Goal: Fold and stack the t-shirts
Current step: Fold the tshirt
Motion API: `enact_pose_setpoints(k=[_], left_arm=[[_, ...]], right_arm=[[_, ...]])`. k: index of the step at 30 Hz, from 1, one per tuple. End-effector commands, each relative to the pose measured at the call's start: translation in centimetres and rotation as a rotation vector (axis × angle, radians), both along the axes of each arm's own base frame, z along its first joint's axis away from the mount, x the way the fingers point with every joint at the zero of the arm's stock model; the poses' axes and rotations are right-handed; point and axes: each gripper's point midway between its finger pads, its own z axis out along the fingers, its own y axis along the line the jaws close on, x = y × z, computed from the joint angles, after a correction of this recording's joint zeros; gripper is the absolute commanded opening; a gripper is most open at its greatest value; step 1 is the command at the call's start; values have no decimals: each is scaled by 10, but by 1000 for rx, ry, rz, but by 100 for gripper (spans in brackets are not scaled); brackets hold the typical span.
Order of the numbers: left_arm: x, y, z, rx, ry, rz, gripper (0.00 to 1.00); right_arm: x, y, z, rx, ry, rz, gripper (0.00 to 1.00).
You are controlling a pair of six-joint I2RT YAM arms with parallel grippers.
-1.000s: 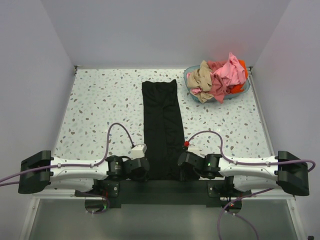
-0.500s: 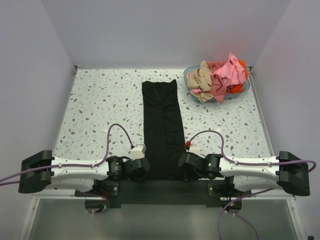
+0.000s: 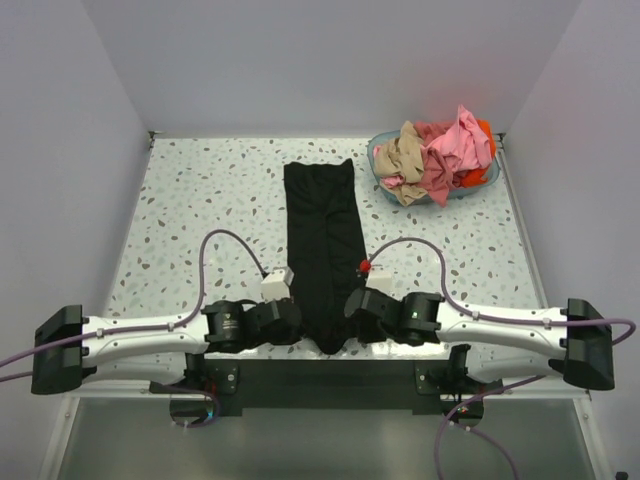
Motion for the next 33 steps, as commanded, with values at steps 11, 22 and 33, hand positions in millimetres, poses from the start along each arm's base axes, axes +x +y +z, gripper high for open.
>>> enact_pose_setpoints(k=[11,22,33], left_arm=[[98,-2,23,67,-190,41,0],[173,24,21,154,-247,155,0],[239,18,20,164,-264,160,0]], right_arm=[[118,10,26,-83,-177,-48,0],[187,21,20,-139,-187,-60,0],[254,23,24,-168,-198,-88,0]])
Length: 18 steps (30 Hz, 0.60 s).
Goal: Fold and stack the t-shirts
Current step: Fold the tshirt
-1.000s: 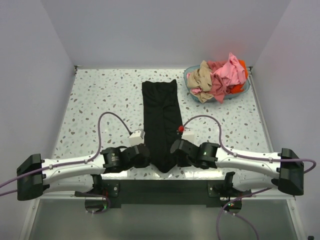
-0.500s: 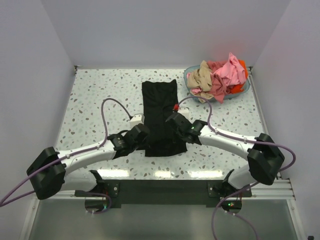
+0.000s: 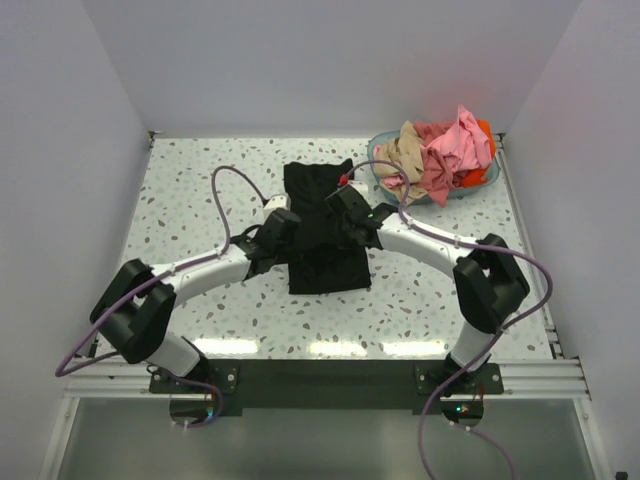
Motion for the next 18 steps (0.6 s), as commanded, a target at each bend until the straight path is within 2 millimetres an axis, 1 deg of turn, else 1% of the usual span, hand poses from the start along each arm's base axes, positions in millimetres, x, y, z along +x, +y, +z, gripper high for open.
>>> enact_pose_setpoints(k=[1,2,3,4,5,6,8,9,14,16,17,18], left_arm=[[35,-13,22,-35,-80,-30,0],[41,-15,25,-38,-88,-26,0],[44,-13,20,-24,-77,-26,0],[48,-10,20,-20,-77,-15,0],[54,-11,23,-24,-85,-10,0],[56,-9,19,-17,-78,-5,0],[66,-7,21,-23,-82,5,0],[68,-7,19,-20,-78,1,0],[82,-2,20,-18,-79,16,0],[87,-2,17,-14,-75,11,0],[91,-3,21,-17,-86,10,0],[91,-2,16,-3,-72,7,0]], right_arm=[[24,5,10,2,-29,18,0],[28,3,9,-2,-30,12,0],[34,5,12,2,-37,13,0],[36,4,12,-1,-36,11,0],[40,1,6,-11,-25,4,0],[44,3,9,-7,-29,7,0],[51,0,2,-13,-15,-2,0],[54,1,3,-9,-18,1,0],[65,-2,0,-9,-10,-12,0],[67,-2,-1,-8,-9,-14,0],[69,-3,-2,-7,-8,-16,0],[70,-1,-2,-5,-9,-15,0]])
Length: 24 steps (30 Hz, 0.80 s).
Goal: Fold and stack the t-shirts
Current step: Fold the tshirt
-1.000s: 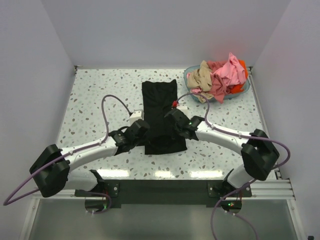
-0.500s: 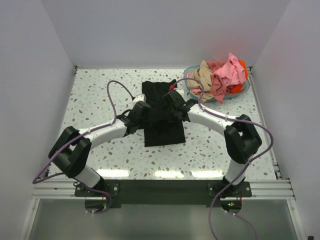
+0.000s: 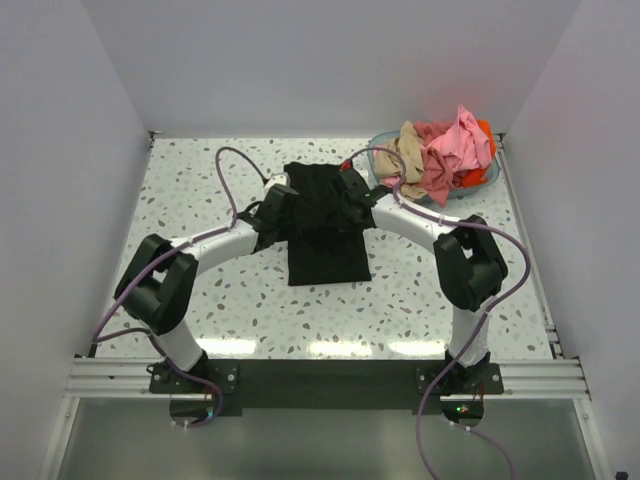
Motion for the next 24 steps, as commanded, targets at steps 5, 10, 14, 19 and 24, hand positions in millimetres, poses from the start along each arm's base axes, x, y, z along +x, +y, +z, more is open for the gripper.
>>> enact_pose_setpoints(k=[5,10,14,19,24], left_arm=[[32,-5,22,-10,-69,1,2],[52,9,64,38,-143,92,67],[51,20,98,55,-199,123,81],[23,26,84,33,-179,78,84],[-9,26,64,-21,-153,12,85]], right_arm=[[19,3,10,-2,-13,13,0],[37,-5,59,-2,-95,-13,57],[35,-17,110,32,-189,-28,71],[10,-24,119,83,-188,-6,75],[-28,-30,89,152,-126,5,75]])
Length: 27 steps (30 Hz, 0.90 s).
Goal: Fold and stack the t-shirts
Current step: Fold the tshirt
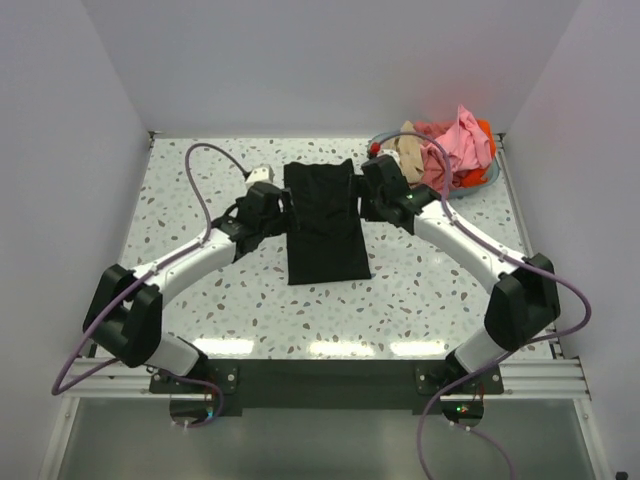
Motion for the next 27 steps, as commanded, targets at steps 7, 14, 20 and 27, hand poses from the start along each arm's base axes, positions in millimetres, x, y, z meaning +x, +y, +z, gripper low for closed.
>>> enact_pose_setpoints(k=[7,14,20,27], left_arm=[[-64,1,-42,-76,68,-122,85],[-96,-15,-66,-75,115,-163,84],[-101,-16,-84,-27,148,-143,83],[-103,-19,-101,-3,182,-142,79]], right_arm=[[-59,-4,-57,109,132,42,74],[-89,-12,-101,125,220,35,73],[-90,-8,-117,138,245,36,71],[-90,-6,-137,126,281,34,68]])
